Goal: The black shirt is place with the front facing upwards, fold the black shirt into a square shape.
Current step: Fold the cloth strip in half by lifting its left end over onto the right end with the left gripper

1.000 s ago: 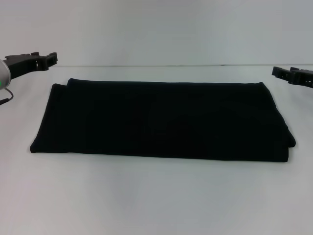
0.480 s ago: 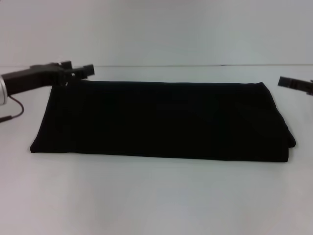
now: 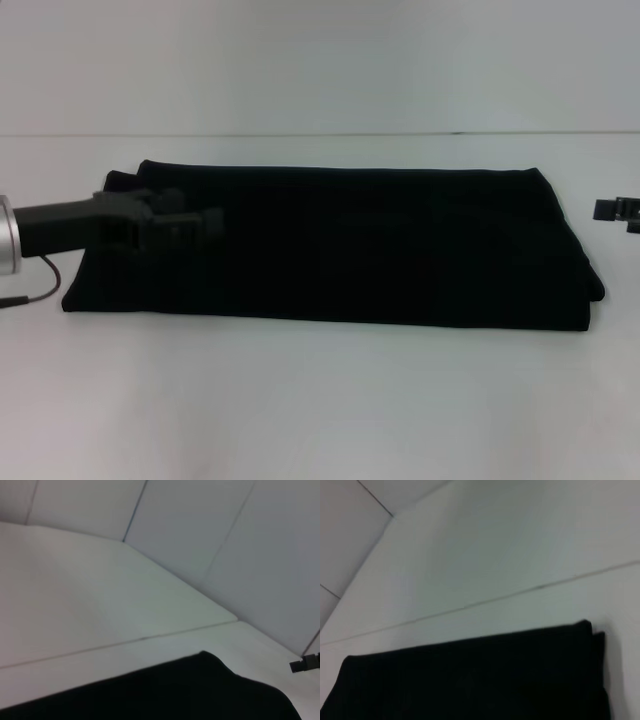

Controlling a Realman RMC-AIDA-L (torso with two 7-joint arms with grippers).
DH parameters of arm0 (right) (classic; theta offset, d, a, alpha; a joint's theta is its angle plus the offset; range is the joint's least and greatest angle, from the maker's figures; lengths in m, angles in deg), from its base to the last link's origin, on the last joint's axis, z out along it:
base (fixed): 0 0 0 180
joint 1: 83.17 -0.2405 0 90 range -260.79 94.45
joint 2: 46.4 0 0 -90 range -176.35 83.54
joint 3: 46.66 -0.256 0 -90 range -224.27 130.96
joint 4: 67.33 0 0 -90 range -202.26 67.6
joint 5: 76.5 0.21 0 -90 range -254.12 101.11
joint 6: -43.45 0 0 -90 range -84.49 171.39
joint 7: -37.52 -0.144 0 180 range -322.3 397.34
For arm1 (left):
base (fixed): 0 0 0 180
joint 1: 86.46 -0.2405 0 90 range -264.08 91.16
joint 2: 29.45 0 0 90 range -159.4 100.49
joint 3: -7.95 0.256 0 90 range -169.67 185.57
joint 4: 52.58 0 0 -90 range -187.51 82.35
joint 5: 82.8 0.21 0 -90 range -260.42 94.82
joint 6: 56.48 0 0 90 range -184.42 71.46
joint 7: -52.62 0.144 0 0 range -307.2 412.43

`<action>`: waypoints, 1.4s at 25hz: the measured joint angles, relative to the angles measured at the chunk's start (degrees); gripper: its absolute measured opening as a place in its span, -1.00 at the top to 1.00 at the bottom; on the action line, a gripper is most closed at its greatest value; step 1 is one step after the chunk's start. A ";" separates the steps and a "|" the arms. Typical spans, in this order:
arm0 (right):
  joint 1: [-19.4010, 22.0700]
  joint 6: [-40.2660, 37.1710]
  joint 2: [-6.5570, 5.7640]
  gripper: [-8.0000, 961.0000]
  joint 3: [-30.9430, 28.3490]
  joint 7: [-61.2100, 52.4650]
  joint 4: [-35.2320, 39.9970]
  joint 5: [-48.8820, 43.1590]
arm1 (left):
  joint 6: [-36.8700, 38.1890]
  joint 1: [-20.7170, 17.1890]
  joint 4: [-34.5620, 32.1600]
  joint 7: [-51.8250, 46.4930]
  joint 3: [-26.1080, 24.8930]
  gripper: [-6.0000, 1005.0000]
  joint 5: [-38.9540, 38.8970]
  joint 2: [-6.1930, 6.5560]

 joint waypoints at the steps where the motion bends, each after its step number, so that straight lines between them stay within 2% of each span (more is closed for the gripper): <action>1: 0.03 -0.69 -0.68 -0.74 1.09 -1.70 -0.19 -0.20 | -0.02 -0.18 0.00 0.17 0.51 -0.78 0.01 -0.18; 3: 0.00 -1.92 -1.74 -0.74 2.54 -4.11 -0.45 -0.83 | -0.51 -0.26 0.06 0.40 1.03 -0.78 0.03 -0.40; 5: -0.18 -2.96 -2.24 -0.74 3.04 -5.96 -0.50 -2.11 | -1.05 -0.26 0.17 0.68 1.25 -0.78 0.03 -0.51; 12: -0.72 -2.03 -2.17 -0.74 3.09 -8.85 -2.32 -7.69 | -2.06 -0.03 0.39 1.19 2.13 -0.78 0.14 -0.67; 18: -0.95 3.14 -0.79 -0.74 2.63 -7.82 -4.35 -7.67 | -3.28 -0.20 0.42 1.80 4.13 -0.78 0.23 -0.80; 24: -2.68 8.35 2.04 -0.74 2.38 -6.55 -4.94 -7.44 | -4.78 0.07 0.42 1.80 4.25 -0.77 0.23 -0.89; 26: -3.29 9.49 2.55 -0.74 2.33 -6.51 -5.71 -7.16 | -5.36 0.08 0.47 1.80 4.26 -0.77 0.23 -0.89; 28: -4.60 11.52 2.62 -0.74 2.36 -6.49 -8.33 -6.66 | -6.22 0.09 0.62 1.80 4.32 -0.77 0.23 -0.89; 35: -6.34 12.11 2.95 -0.74 2.45 -5.46 -9.40 -4.97 | -8.58 0.20 1.30 1.85 5.35 -0.77 0.30 -0.85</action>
